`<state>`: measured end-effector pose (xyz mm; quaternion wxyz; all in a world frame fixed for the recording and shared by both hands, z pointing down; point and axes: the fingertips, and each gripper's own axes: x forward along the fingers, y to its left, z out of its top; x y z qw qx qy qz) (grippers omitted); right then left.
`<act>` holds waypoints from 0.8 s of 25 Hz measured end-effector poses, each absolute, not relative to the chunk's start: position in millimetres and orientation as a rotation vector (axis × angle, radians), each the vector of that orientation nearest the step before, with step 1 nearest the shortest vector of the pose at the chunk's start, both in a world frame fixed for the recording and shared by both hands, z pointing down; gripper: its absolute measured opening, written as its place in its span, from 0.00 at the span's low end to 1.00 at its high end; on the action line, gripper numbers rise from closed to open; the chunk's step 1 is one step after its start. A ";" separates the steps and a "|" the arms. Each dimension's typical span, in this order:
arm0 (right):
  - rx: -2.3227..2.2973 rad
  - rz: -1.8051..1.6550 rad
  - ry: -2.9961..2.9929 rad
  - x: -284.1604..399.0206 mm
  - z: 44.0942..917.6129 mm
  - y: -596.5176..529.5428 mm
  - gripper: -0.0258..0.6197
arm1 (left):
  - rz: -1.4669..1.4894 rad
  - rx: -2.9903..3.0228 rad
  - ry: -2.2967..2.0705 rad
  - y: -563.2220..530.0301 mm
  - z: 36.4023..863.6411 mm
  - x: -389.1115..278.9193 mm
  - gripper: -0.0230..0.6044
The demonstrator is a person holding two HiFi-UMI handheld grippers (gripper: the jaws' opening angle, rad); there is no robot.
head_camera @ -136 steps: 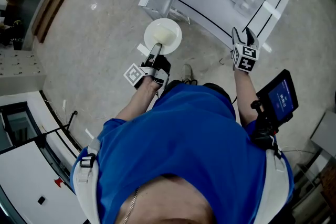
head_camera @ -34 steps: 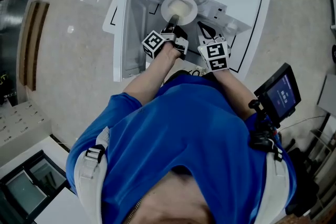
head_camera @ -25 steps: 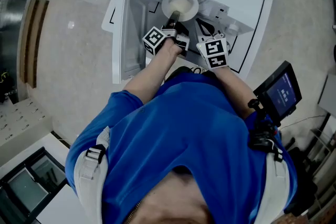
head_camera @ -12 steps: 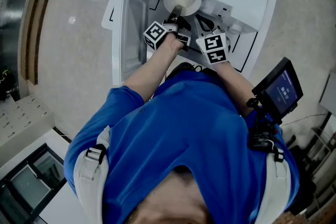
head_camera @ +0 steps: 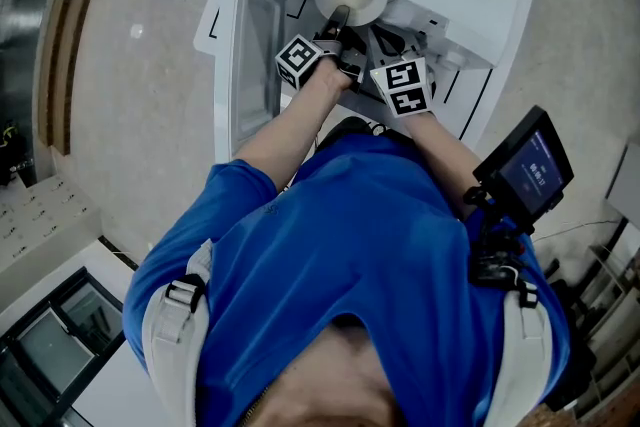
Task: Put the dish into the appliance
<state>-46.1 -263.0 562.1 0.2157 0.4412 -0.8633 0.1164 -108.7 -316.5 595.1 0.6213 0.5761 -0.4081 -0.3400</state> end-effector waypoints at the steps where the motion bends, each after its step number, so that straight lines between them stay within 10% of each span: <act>1: 1.221 0.324 -2.395 -47.5 561.7 -263.5 0.04 | -0.780 1.326 -0.935 -316.9 594.8 -108.5 0.08; 20: 1.191 0.326 -2.406 -57.5 556.1 -267.9 0.04 | -0.785 1.438 -0.804 -305.5 573.2 -100.0 0.14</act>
